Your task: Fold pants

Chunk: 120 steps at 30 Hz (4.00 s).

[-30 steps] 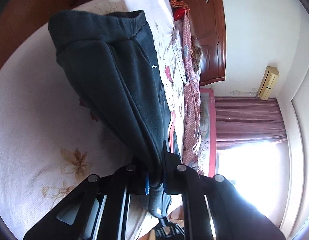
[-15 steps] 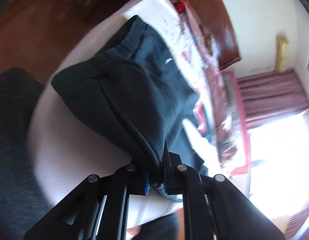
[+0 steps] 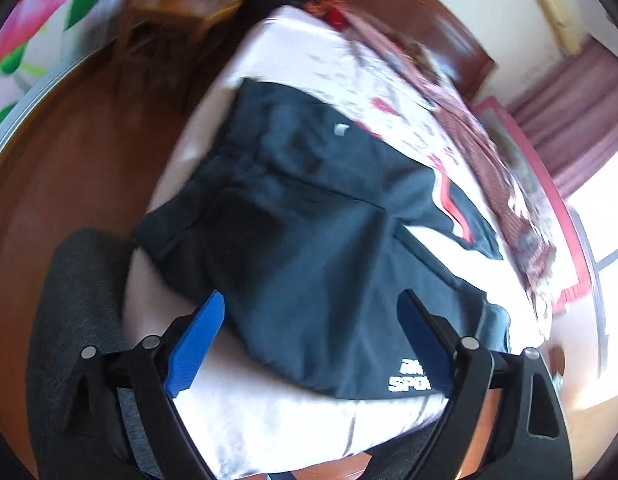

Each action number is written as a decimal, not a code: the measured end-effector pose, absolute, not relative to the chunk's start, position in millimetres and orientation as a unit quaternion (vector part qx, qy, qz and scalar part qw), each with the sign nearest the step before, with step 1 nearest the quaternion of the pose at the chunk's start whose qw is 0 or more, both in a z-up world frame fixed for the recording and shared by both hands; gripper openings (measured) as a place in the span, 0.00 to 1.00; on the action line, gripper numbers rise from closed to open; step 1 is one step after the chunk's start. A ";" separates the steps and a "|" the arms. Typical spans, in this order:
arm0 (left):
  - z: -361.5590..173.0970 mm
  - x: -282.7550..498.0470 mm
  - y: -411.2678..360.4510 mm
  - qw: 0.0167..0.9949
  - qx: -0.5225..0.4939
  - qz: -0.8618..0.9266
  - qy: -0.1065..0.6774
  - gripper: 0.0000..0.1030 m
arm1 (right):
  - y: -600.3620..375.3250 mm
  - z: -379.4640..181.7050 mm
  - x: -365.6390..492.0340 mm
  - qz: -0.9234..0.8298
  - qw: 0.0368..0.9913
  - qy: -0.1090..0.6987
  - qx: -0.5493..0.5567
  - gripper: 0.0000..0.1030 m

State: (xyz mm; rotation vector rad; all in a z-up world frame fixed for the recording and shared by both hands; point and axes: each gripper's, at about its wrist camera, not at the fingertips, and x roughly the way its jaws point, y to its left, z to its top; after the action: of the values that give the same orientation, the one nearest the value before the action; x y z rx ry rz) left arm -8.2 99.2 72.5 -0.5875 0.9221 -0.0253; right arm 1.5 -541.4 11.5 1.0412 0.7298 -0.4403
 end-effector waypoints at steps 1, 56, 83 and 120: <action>74.3 -5.1 92.5 0.855 -0.270 -0.027 0.442 0.90 | -552.3 9.6 7.8 -0.218 0.778 0.344 0.478 0.30; 6.7 253.6 235.9 0.871 -0.069 -0.259 0.412 0.93 | -303.7 52.6 99.7 -0.086 0.813 0.468 0.334 0.62; 88.4 164.1 193.8 0.906 -0.140 -0.283 0.283 0.09 | -300.6 79.1 362.0 -0.098 0.780 0.517 0.339 0.68; 46.3 16.3 218.2 0.910 -0.123 -0.206 0.339 0.18 | -372.6 13.4 5.8 -0.097 0.735 0.423 0.521 0.05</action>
State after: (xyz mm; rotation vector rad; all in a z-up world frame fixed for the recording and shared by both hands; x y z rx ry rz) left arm 16.3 218.2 46.3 -0.2546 0.6992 -0.4246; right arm 5.8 -372.6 13.4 1.1441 0.9288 -0.2135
